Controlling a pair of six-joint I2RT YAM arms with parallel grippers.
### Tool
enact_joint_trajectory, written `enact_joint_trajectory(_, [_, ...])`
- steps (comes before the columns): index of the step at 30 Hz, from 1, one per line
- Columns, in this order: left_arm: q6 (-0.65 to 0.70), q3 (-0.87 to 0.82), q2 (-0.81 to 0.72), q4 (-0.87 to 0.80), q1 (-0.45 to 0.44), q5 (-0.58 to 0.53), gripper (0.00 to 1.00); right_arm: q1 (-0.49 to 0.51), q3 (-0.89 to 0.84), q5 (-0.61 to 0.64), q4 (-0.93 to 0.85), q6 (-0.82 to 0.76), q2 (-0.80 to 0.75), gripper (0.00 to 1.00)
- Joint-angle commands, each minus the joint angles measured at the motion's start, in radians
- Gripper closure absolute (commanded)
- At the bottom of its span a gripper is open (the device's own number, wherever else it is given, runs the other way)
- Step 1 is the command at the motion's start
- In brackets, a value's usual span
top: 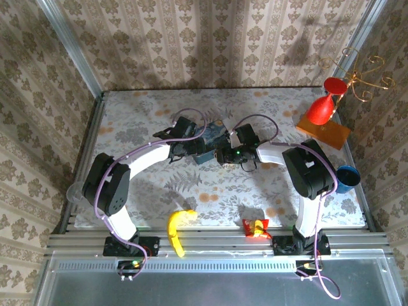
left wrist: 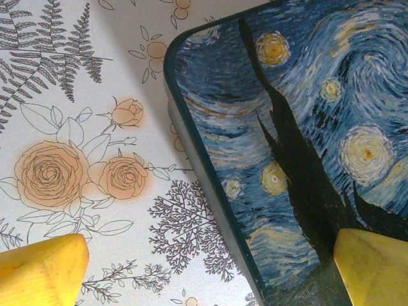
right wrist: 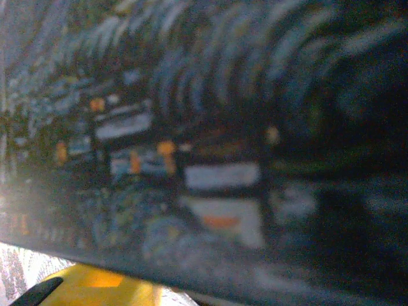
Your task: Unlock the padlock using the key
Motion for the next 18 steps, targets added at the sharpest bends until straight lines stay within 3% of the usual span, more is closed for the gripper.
enact_joint_trajectory(1, [-0.007, -0.011, 0.026, -0.024, 0.007, -0.009, 0.00, 0.006, -0.030, -0.001, -0.012, 0.010, 0.003, 0.64])
enact_joint_trajectory(7, [-0.013, -0.018, 0.019, -0.026, 0.007, -0.019, 0.00, 0.006, -0.042, 0.006, -0.011, 0.015, -0.035, 0.77])
enact_joint_trajectory(18, [-0.023, -0.029, -0.007, -0.025, 0.008, -0.031, 0.00, 0.012, -0.060, 0.030, -0.005, 0.043, -0.088, 0.83])
